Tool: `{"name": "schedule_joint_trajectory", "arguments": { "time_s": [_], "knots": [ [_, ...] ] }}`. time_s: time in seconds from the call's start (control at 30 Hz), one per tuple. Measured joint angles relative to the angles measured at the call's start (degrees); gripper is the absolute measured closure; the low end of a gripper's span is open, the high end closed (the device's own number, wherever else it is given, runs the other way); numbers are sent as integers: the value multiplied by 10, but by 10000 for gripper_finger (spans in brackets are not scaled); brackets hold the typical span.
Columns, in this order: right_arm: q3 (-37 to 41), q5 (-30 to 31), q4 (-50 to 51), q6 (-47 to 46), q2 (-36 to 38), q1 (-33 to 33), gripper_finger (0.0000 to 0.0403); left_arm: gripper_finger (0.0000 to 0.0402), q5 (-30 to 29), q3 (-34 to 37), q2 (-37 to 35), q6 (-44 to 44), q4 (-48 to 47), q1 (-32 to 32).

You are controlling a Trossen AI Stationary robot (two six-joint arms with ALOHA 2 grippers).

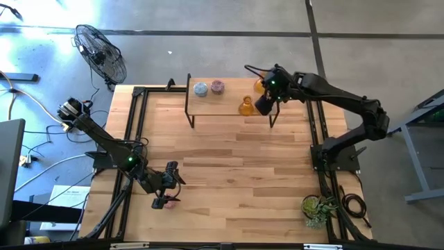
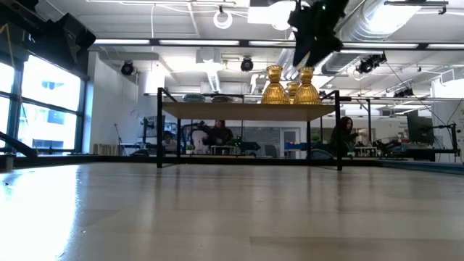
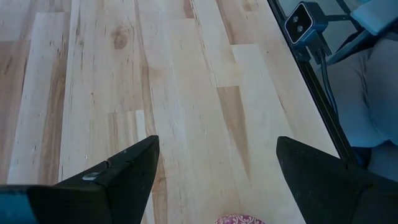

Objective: Pick & Place candle stick holders
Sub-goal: Put the orange candle holder on the shelf, then put the pink patterned candle on the shelf

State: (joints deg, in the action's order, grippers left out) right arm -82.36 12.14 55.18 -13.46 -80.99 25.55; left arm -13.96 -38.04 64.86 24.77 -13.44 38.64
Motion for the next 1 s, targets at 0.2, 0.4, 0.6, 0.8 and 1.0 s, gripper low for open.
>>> {"name": "schedule_joint_trajectory", "arguments": {
  "time_s": [0.2,0.4,0.6,0.8,1.0],
  "knots": [
    [-79,6,9,-5,0,-48,142,82,0,0,0,0,0,0],
    [-132,-3,15,-9,1,-130,143,82,0,0,0,0,0,0],
    [-134,-38,-27,2,1,-236,143,82,0,0,0,-8,0,0],
    [-86,-12,-93,4,1,-358,143,82,6,0,0,-83,0,0],
    [11,65,-211,-1,1,-464,143,82,14,0,0,-80,0,0]
  ]
}}
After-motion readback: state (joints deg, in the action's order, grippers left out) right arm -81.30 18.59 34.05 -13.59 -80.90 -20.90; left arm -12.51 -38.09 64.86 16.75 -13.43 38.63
